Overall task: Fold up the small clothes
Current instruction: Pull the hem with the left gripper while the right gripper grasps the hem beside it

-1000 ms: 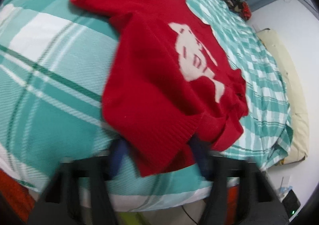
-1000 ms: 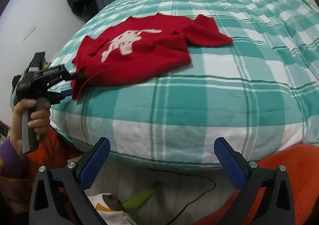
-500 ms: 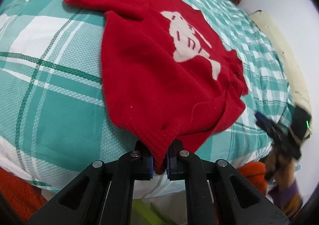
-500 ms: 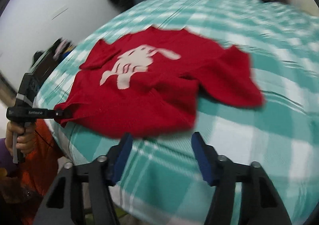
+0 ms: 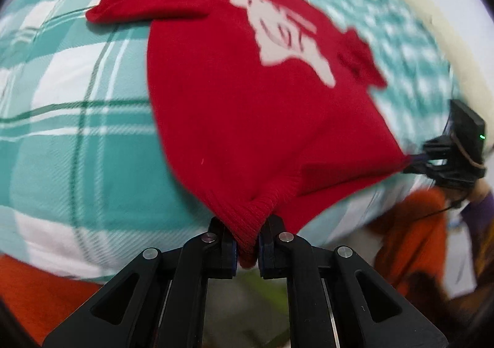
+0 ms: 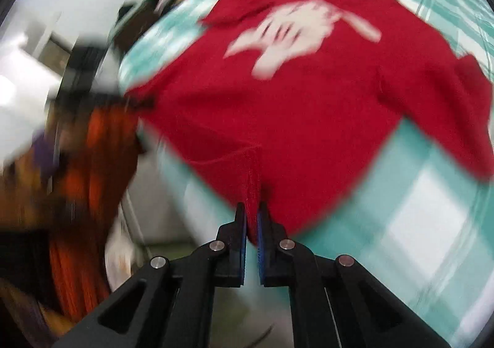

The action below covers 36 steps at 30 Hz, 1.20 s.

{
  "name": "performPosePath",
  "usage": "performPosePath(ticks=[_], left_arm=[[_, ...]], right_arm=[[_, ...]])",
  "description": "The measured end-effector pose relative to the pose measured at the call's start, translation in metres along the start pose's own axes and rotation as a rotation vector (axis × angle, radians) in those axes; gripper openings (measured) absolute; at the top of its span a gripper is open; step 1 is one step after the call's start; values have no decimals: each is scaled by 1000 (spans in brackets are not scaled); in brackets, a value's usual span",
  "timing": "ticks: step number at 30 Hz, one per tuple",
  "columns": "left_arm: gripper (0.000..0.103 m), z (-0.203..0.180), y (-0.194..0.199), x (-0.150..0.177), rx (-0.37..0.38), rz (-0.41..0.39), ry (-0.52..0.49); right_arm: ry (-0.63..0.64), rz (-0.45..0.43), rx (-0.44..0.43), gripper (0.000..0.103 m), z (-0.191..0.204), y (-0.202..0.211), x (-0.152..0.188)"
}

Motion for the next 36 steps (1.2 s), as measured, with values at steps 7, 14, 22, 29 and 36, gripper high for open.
performPosePath(ticks=[7,14,22,29,36], left_arm=[[46,20,2,15,-54,-10,69],[47,40,-4,15,214,-86,271],[61,55,15,40,275,-157,324],[68,48,21,35,360,-204,333],[81,59,32,35,396,-252,393]], right_arm=[[-380,-155,43,55,-20,7,70],[-558,-382,-212,60,-3,-14,48],[-585,-411,-268,4,4,-47,36],[-642,-477,-259,5,-11,-27,50],[-687,-485,-262,47,-19,-33,54]])
Point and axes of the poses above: each gripper's, at about its wrist camera, not at the fingertips, and y roughly against the way its jaws point, z to its left, x to its underside, the point moved 7 cm from there along -y, roughly the way its jaws point, and after that the axes turned 8 degrees about z, right-handed, at the moved point
